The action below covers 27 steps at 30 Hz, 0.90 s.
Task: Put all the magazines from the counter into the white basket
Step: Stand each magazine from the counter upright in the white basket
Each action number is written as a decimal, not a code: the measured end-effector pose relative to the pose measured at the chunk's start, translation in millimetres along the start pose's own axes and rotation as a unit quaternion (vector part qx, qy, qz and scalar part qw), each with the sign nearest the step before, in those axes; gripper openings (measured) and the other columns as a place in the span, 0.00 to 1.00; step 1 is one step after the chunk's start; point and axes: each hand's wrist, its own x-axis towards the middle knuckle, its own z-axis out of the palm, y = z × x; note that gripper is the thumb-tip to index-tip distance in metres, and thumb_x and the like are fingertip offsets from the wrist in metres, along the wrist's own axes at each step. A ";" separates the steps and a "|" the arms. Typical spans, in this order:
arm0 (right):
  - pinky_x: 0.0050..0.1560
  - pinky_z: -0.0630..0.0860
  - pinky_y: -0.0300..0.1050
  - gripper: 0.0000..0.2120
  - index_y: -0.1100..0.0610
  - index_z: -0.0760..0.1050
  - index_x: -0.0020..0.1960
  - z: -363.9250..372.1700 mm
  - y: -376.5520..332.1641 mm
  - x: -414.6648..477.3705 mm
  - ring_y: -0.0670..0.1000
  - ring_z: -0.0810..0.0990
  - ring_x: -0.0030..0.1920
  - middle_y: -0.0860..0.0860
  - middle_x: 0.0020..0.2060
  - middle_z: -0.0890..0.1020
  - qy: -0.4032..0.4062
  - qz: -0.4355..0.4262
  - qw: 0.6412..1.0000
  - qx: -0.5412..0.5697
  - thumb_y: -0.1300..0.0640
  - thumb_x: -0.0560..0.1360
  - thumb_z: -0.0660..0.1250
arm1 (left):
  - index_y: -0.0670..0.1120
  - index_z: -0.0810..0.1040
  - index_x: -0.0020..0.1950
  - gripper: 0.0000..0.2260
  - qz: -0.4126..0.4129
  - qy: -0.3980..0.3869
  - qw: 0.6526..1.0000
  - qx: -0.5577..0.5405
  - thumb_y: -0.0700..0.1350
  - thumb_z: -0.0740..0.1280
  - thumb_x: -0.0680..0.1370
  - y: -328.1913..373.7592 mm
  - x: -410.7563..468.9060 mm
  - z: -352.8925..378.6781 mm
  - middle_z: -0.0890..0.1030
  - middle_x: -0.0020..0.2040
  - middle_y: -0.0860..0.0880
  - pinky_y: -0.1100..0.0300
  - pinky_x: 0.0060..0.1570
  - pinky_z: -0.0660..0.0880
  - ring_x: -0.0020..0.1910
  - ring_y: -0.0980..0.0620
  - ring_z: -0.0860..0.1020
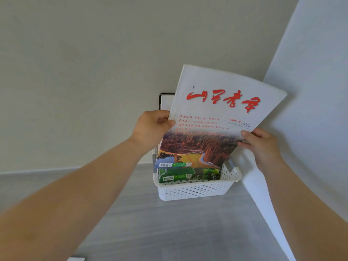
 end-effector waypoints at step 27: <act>0.37 0.78 0.32 0.12 0.64 0.75 0.57 15.1 45.1 9.1 0.52 0.76 0.48 0.54 0.50 0.78 0.011 0.049 0.995 -0.090 0.67 0.73 0.63 | 0.41 0.80 0.52 0.09 -0.151 0.004 0.987 0.049 0.38 0.65 0.74 -62.1 4.8 14.8 0.79 0.44 0.48 0.59 0.47 0.73 0.42 0.50 0.77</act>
